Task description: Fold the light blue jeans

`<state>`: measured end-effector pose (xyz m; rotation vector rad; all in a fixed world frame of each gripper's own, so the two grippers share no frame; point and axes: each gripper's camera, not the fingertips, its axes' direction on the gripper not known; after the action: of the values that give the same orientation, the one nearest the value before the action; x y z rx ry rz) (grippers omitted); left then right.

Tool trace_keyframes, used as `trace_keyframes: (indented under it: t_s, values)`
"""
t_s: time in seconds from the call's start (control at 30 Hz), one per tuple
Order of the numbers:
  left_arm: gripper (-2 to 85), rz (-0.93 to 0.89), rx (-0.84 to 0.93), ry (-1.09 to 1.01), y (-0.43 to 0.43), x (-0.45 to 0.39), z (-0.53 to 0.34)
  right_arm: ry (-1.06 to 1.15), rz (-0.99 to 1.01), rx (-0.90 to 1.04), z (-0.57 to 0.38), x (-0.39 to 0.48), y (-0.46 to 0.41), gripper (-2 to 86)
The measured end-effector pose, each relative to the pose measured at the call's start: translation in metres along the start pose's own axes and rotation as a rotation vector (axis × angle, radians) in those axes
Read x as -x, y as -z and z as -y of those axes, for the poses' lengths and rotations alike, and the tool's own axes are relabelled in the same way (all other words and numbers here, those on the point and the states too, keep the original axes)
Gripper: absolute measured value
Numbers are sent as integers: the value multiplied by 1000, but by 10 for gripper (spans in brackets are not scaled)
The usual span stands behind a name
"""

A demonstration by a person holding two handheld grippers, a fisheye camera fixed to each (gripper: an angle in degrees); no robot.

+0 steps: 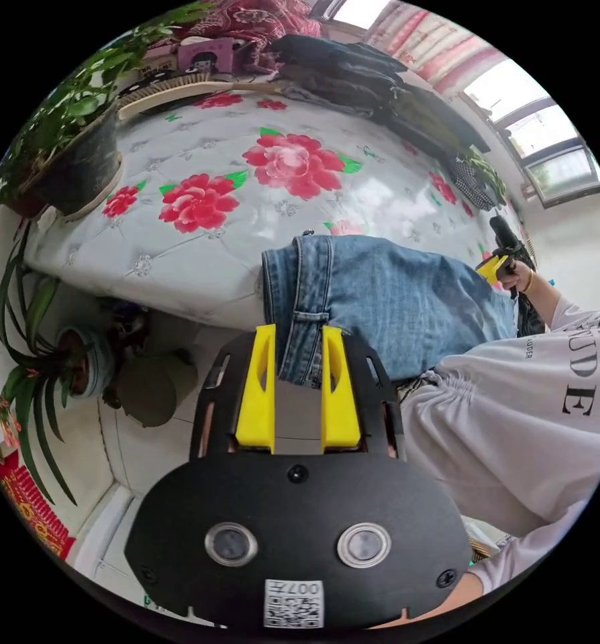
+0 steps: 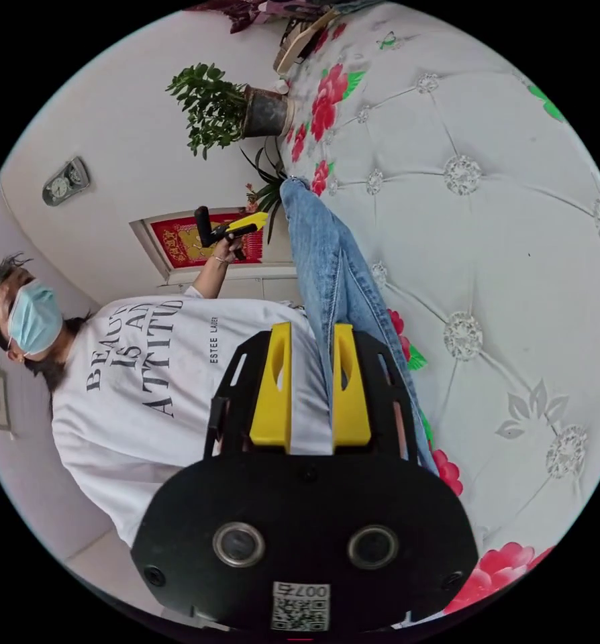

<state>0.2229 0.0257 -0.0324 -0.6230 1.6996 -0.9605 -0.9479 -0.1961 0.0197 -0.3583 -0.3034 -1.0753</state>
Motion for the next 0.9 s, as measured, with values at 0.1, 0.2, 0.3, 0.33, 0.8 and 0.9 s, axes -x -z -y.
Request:
trace_keyframes:
  t_s: [0.1, 0.2, 0.3, 0.33, 0.8, 0.9]
  values:
    - [110, 46, 71, -77, -31, -6, 45, -56, 68, 70, 9, -11, 2, 85]
    - [109, 74, 145, -120, -62, -14, 83, -147, 69, 125, 23, -28, 2, 89]
    - [105, 140, 232, -162, -83, -24, 103, -216, 156, 64, 41, -43, 9, 91]
    - [99, 147, 248, -180, -83, -26, 107, -264, 219, 39, 50, -51, 13, 91]
    - [14, 89, 84, -47, -54, -27, 144, -156, -128, -191, 67, -18, 96, 9]
    - [23, 78, -14, -128, -43, -49, 200, -170, -209, -286, 52, -6, 128, 25]
